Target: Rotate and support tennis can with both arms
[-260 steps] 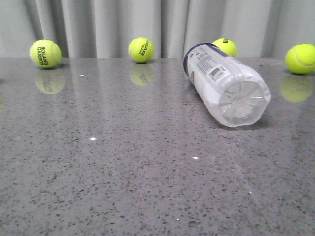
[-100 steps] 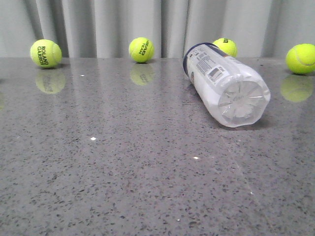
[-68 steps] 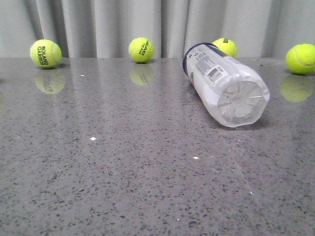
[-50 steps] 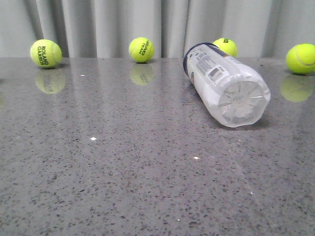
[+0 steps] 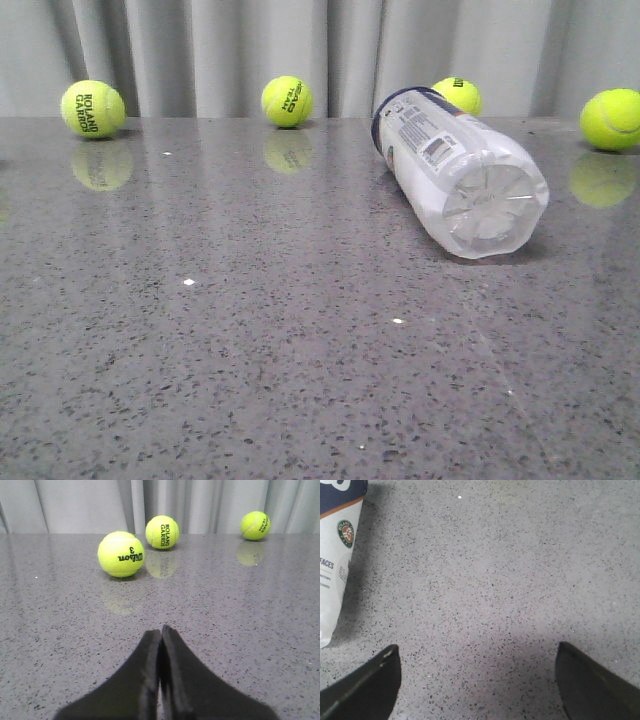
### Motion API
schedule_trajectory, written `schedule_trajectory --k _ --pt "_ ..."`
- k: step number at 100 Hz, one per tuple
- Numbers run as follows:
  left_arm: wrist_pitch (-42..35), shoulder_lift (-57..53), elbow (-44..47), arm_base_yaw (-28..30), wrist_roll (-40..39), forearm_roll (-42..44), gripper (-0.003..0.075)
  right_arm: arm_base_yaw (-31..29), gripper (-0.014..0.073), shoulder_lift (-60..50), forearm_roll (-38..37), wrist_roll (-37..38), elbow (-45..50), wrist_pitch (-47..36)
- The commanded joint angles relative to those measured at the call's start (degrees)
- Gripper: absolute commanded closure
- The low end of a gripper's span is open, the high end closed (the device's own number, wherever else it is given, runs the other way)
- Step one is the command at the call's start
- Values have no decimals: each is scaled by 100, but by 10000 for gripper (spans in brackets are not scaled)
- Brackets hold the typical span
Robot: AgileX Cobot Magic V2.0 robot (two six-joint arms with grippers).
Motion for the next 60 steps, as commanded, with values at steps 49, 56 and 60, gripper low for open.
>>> schedule_trajectory --k 49,56,60 --pt "-439 -190 254 2 -52 -47 740 54 -29 734 307 -23 -1186 210" --pt "-439 -190 254 2 -52 -47 740 203 -29 1016 338 -23 -1464 382" --pt "-439 -190 254 2 -52 -47 740 329 -29 1193 351 -23 -1631 456"
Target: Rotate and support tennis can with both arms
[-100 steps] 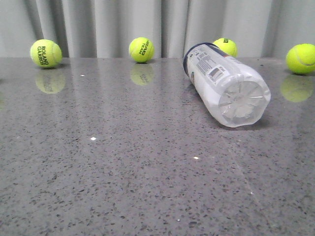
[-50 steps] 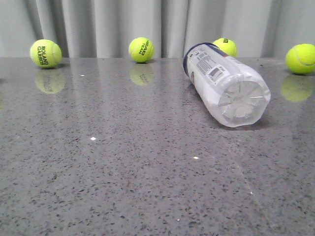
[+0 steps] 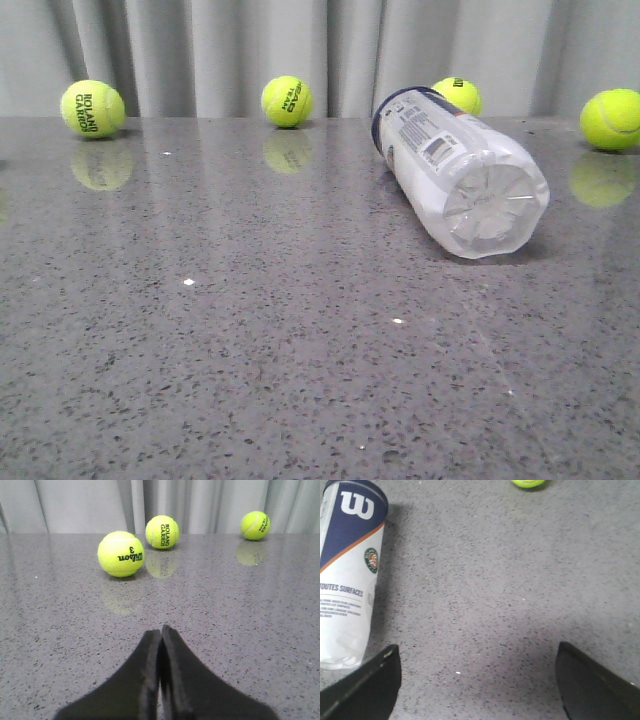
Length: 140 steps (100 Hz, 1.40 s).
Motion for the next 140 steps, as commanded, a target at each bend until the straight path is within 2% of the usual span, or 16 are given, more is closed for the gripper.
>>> schedule_trajectory --k 1,23,54,100,140 --pt "-439 -190 254 2 -52 -47 740 181 -29 292 77 -23 -485 -68" --pt "-439 -190 254 2 -52 -47 740 918 -29 1331 222 32 -1352 227" --pt "-439 -190 254 2 -52 -47 740 1521 -29 2863 248 511 -2607 688" --pt "-439 -190 254 2 -52 -47 740 1582 -29 4649 756 842 -4011 1113" --pt "-439 -190 254 2 -52 -47 740 1582 -29 5381 756 880 -4244 1173"
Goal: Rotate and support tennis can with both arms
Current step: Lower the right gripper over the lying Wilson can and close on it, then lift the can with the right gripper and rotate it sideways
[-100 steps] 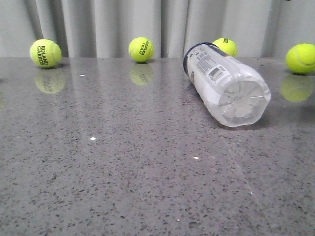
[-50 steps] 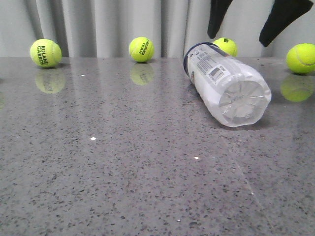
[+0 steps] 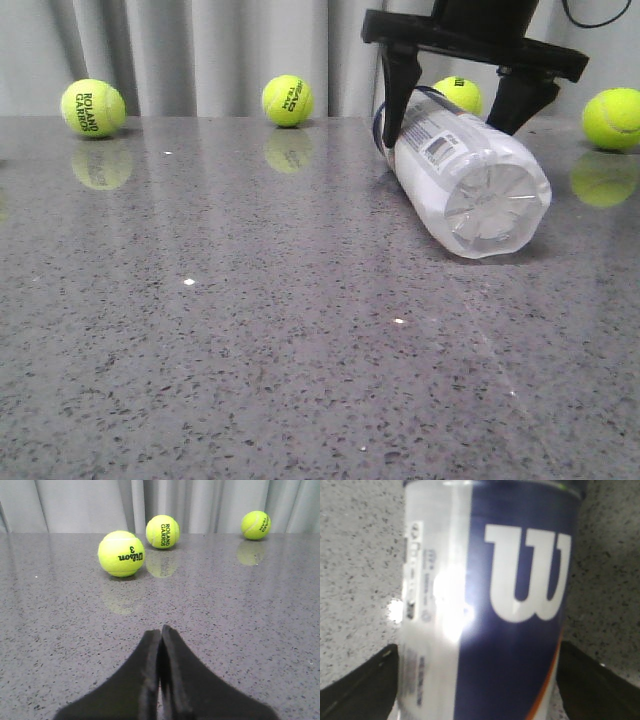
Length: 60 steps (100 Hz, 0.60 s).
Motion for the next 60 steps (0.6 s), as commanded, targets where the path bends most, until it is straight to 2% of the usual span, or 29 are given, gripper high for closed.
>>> schedule_trajectory --k 1,44,54,60 --pt "-439 -190 254 2 -52 -47 740 -4 -29 -181 52 11 -199 -93" --pt "-439 -190 254 2 -52 -47 740 -4 -27 20 52 11 -211 -53" --pt "-439 -190 254 2 -52 -47 740 -4 39 20 52 11 -218 -53" --pt "-439 -190 254 2 -52 -47 740 -4 116 20 52 11 -218 -53"
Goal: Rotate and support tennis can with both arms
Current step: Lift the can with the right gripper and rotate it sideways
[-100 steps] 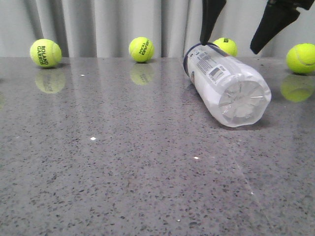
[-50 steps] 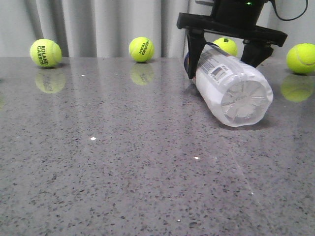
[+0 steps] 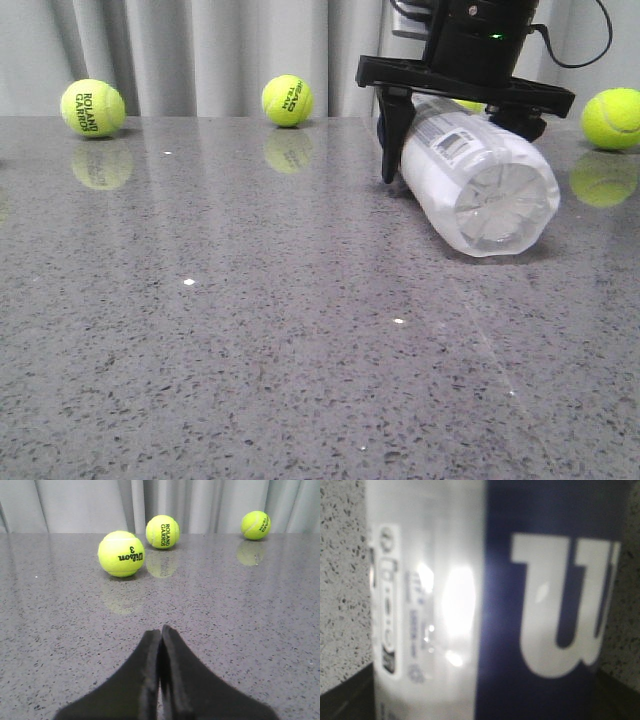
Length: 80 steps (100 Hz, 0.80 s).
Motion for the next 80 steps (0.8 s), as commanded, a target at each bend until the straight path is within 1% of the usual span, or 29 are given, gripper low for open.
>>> schedule_trajectory --k 1,6,16,25,37,59,80 --pt "-439 -190 254 2 -52 -47 740 -4 125 -316 52 -3 -182 -63" --pt "-439 -190 254 2 -52 -47 740 -4 190 -316 52 -3 -182 -68" --pt "-439 -190 254 2 -52 -47 740 -4 256 -321 52 -3 -202 -68" --pt "-439 -190 254 2 -52 -47 740 -4 268 -328 52 -36 -352 15" --pt "-439 -190 254 2 -52 -47 740 2 268 -328 52 -388 -776 265" --pt "-439 -190 254 2 -52 -47 740 63 268 -322 52 -1947 -1607 768" --pt "-439 -190 254 2 -52 -47 740 300 268 -322 57 -3500 -1866 1057"
